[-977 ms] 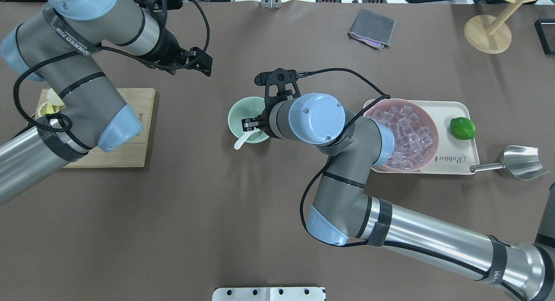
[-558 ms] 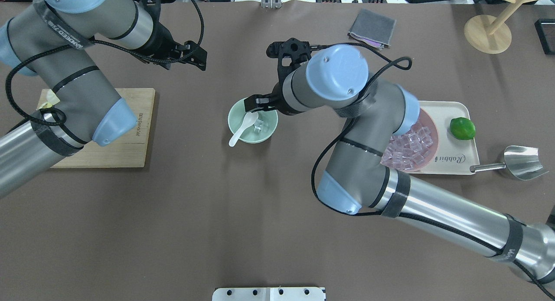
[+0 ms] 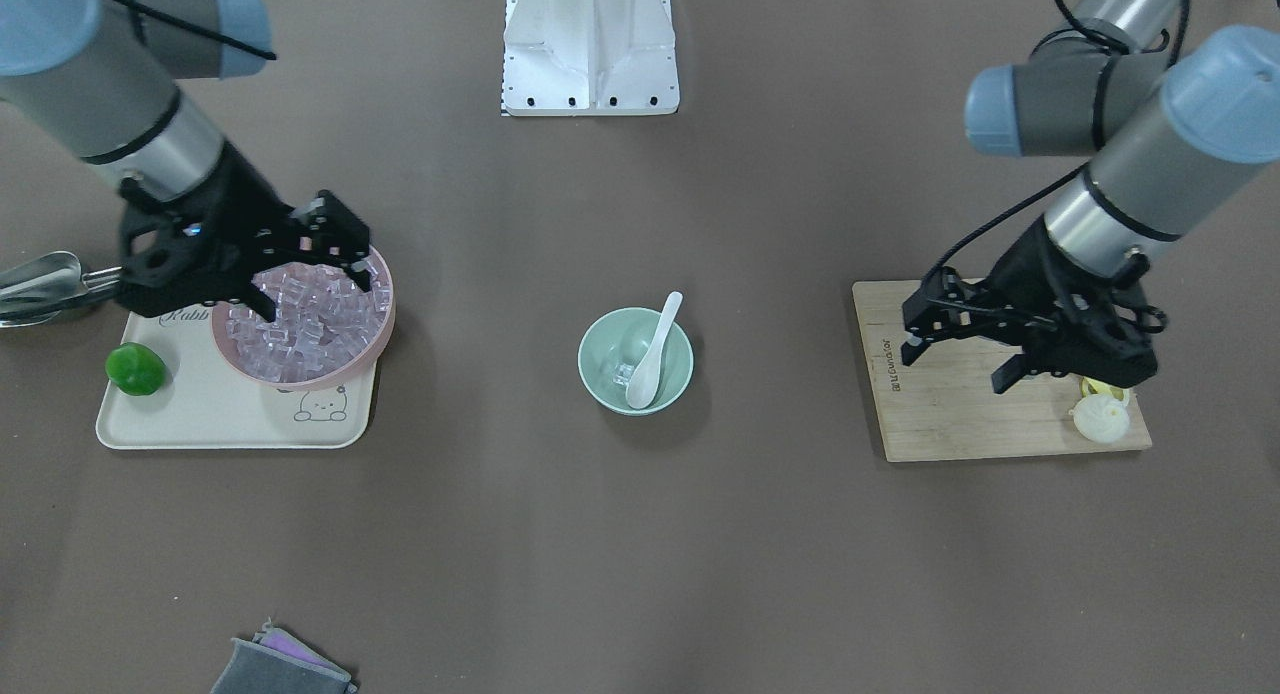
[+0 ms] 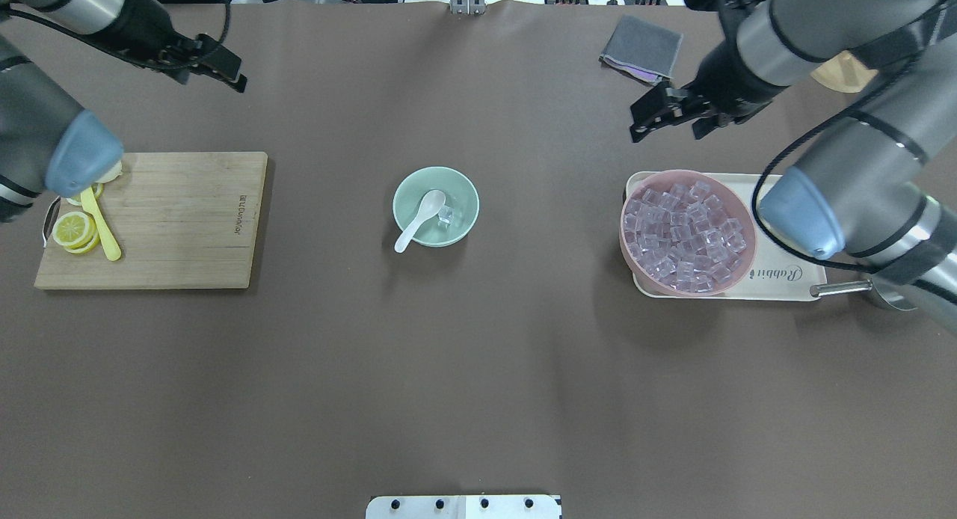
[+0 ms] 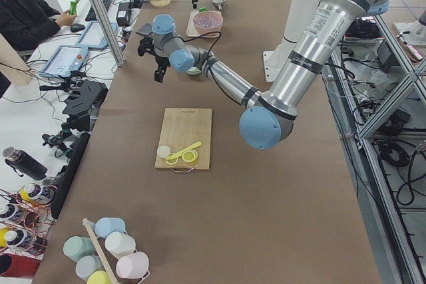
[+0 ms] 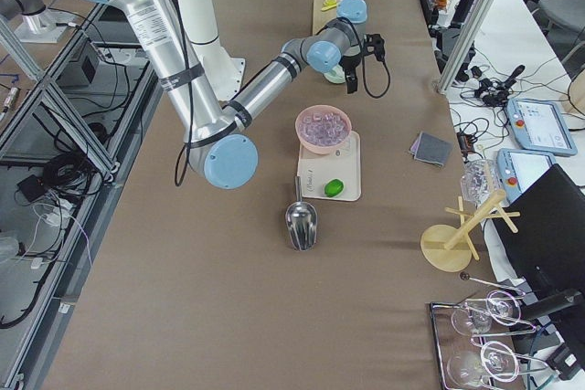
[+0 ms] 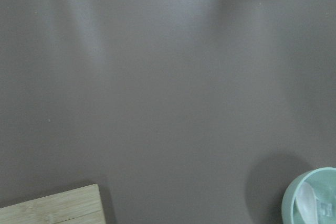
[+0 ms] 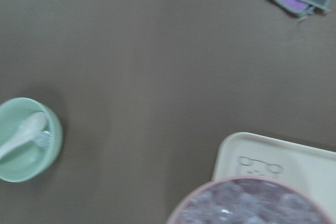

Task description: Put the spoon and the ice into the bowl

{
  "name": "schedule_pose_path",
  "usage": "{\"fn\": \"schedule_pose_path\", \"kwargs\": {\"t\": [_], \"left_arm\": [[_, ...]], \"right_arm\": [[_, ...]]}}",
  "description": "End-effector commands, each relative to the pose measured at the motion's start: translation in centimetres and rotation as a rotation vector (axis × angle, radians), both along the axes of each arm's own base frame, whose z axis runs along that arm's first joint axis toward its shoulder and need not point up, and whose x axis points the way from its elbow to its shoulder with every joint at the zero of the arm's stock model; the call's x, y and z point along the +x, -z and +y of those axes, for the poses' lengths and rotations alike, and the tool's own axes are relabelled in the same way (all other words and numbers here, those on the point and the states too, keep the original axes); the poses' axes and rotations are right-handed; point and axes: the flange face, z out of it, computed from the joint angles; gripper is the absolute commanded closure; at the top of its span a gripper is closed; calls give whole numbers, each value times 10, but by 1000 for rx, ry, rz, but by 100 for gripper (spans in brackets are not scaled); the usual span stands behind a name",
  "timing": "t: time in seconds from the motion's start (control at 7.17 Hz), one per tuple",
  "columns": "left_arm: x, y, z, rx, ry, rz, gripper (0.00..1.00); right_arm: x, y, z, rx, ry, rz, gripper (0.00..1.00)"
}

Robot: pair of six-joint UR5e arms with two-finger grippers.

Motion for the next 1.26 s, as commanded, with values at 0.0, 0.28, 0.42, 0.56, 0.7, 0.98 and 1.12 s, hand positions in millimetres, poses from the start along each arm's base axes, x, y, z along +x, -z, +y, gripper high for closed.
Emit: {"fn": "schedule_pose_path", "kwargs": {"t": [0.0,0.28,0.42,0.56,0.7,0.98,1.12], "left_arm": [[-108,-94,4,101,-21,-106,2],[-202,-153,17,7,106,-140,2],[-212,-170,27,-13,121,-149,2],[-217,-178,30,-27,129,-153,2],[-226,-203,48,-59,127,-155,2],[-239,-235,62,-107,95,-189,2],[-239,-237,62,-169,87,-198,2]], "right_arm": [[117,-129,18,59,106,105,0],[199,-222,26,39,40,297,0],[208,-248,39,12,29,351,0],[237,-279,43,-59,-12,353,0],[242,-301,40,-104,-15,359,0],[253,-317,42,-160,-27,345,0],[272,-318,48,-243,-47,261,0]]}}
